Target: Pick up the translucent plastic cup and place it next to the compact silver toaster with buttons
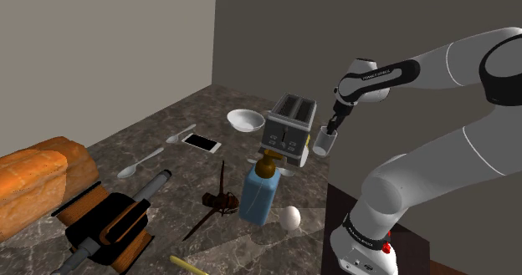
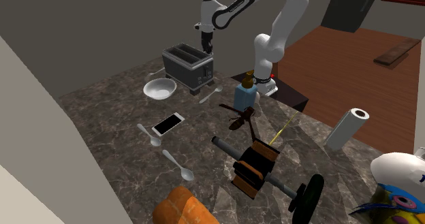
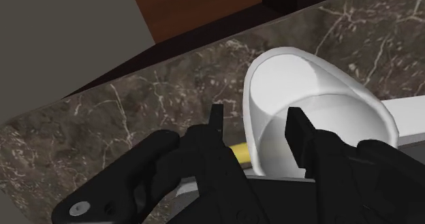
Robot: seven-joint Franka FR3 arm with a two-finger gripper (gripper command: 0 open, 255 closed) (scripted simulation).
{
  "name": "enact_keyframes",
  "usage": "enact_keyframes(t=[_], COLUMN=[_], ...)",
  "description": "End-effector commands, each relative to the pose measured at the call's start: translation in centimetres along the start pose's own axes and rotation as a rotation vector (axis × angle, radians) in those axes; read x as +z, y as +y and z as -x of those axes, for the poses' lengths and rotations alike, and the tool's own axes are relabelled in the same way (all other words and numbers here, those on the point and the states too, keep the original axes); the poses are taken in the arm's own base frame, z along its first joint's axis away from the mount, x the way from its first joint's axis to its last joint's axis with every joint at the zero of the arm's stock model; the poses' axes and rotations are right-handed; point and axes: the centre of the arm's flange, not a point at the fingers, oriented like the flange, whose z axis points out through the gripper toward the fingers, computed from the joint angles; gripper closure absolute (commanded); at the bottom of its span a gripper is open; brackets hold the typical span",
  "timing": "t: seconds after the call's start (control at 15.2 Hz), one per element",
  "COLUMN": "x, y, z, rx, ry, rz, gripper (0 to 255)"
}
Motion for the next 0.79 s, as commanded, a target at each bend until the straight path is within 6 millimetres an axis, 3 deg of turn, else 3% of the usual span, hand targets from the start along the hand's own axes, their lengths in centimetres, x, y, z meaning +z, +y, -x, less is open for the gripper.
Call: enact_keyframes(t=[0.0,0.26,0.53,0.73], x=[0.0,0.0,-5.0,-5.0], y=[0.0,0.0,0.0,0.0], z=[0.0,0.0,0.0,0.0], rx=[0.000,0.000,0.000,0.000], ry=[0.000,0.000,0.000,0.000], rz=[0.000,0.000,0.000,0.000], gripper=[0,0,0,0])
